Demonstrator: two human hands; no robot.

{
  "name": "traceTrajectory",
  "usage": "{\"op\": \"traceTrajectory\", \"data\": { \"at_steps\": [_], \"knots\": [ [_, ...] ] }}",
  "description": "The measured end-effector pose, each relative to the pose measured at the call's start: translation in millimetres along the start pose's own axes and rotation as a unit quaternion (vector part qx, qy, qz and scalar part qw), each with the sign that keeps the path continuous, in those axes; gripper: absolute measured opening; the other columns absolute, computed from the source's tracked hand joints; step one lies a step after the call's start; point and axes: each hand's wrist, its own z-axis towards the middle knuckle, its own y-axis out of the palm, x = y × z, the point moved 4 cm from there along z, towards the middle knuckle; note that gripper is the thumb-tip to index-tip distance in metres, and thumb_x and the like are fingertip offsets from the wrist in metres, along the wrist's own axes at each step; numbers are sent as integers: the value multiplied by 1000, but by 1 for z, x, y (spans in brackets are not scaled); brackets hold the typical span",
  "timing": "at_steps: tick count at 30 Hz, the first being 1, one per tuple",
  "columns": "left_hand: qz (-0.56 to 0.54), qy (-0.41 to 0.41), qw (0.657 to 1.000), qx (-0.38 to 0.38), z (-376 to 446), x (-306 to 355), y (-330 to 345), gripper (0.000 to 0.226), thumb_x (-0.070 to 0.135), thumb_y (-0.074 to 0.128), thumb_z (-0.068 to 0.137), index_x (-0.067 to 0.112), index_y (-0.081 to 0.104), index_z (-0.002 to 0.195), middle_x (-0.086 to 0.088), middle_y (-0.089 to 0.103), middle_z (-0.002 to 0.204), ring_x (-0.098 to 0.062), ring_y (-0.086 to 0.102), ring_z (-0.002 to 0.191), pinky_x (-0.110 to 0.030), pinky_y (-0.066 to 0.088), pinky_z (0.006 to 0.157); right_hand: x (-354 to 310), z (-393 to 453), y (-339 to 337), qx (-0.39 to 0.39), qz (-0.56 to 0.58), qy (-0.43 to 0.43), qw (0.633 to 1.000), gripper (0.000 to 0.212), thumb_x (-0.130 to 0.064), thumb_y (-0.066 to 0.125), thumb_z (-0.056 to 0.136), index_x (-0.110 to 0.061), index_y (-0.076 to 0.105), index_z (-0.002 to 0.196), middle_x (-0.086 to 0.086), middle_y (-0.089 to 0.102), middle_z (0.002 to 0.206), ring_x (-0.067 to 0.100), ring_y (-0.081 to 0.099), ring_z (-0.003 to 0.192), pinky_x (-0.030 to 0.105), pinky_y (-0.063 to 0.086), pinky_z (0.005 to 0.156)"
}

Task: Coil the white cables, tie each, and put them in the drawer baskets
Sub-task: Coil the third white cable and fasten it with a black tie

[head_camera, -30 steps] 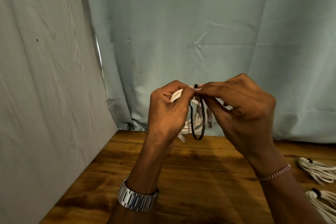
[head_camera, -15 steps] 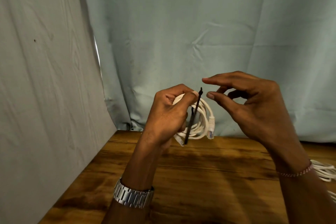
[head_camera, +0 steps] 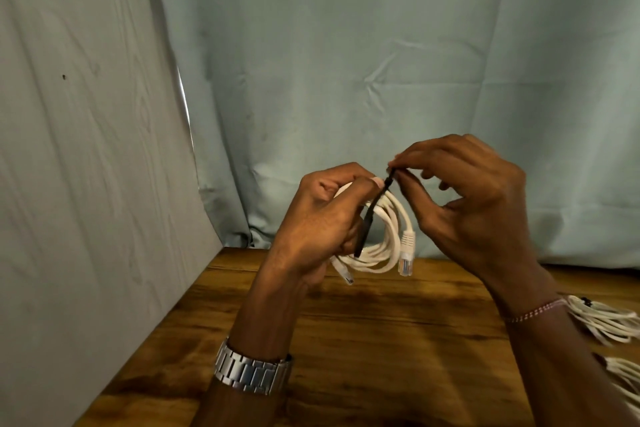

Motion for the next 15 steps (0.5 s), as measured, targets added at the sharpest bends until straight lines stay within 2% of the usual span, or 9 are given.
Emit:
{"op": "traceTrajectory", "data": {
  "at_steps": [4, 7, 9, 11, 13, 15],
  "knots": [
    [-31, 1, 999, -16, 0, 0, 2, 25, 11, 54, 99, 8, 64, 76, 5, 34, 46, -9, 25, 39, -23, 20, 45, 16, -3, -3, 40, -48, 112, 992, 10, -24, 72, 93, -17, 77, 97, 0, 74, 91, 13, 62, 69, 32, 51, 56],
    [-46, -5, 999, -22, 0, -1, 3, 29, 11, 52, 100, 11, 63, 73, 5, 33, 47, -11, 22, 39, -22, 18, 43, 28, -7, -2, 26, -71, 187, 980, 9, -29, 73, 91, -22, 77, 96, -1, 74, 88, 12, 62, 67, 28, 47, 58],
    [-43, -13, 999, -17, 1, -2, 3, 28, 12, 52, 99, 12, 64, 73, 4, 31, 47, -12, 20, 40, -21, 19, 42, 27, -6, -1, 8, -67, 188, 980, 18, -28, 76, 89, -20, 75, 106, 3, 73, 99, 15, 65, 73, 29, 50, 61],
    [-40, -24, 999, -4, 2, -5, 2, 28, 15, 53, 98, 14, 65, 73, 2, 29, 48, -13, 20, 41, -22, 19, 42, 22, -3, 0, -15, -50, 183, 982, 44, -26, 81, 84, -19, 67, 124, 8, 65, 118, 16, 64, 84, 36, 57, 66],
    [-44, -31, 999, 8, 2, -7, 0, 27, 16, 53, 99, 14, 65, 75, 1, 29, 50, -13, 20, 42, -23, 19, 42, 12, 3, -3, -25, -42, 162, 986, 62, -28, 86, 78, -21, 61, 134, 13, 55, 130, 21, 61, 94, 37, 59, 71],
    [-49, -39, 998, 18, 3, -9, -1, 24, 17, 52, 99, 12, 64, 79, 0, 28, 51, -12, 21, 42, -23, 19, 42, 0, 6, -4, -31, -37, 107, 993, 62, -28, 86, 77, -20, 63, 133, 15, 51, 134, 24, 60, 98, 37, 58, 72]
  ]
}}
